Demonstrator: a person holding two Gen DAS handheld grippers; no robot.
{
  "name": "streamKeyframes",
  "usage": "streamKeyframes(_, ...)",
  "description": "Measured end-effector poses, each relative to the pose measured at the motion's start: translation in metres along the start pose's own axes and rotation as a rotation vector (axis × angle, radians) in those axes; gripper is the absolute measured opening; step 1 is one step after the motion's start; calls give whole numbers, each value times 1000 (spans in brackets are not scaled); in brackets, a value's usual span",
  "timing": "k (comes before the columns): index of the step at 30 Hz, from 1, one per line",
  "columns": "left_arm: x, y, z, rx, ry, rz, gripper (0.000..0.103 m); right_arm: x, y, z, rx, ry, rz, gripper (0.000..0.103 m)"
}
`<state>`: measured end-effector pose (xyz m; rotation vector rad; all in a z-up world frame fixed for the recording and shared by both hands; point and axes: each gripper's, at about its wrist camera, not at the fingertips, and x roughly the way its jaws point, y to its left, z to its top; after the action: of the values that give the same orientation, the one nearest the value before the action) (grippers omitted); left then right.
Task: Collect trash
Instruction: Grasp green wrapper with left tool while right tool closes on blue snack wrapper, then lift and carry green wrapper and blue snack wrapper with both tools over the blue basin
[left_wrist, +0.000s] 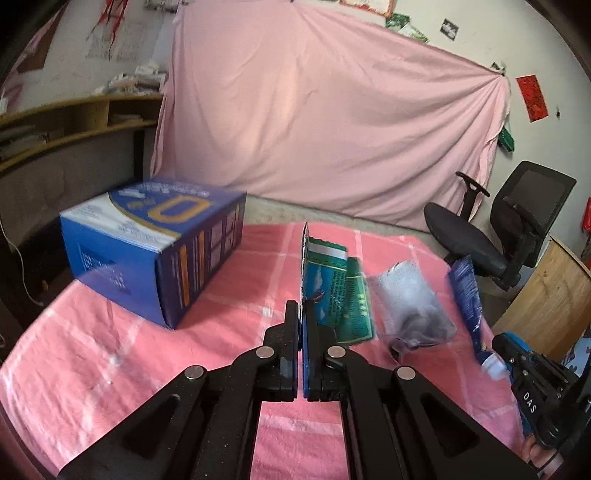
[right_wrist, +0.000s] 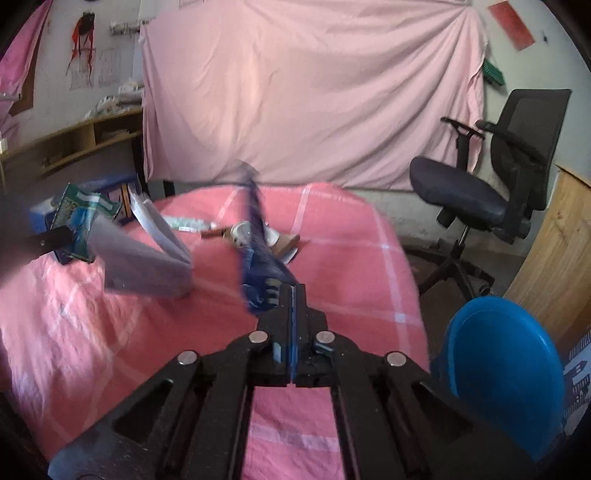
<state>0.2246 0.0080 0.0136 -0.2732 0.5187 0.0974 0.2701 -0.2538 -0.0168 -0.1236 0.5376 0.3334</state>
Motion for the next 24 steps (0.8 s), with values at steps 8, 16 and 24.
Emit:
streamKeyframes(8,-15,-12,-3,32,-32,-3,0,-1,-5,-2,16,1,43,25)
streamKeyframes(16,-7,-14,-17,41,37,28,0,7,-24,-5,145,34,108,50)
streamKeyframes(24,9,-13,-36,24,115,26,0,29,-25,-2,257,99,152,68)
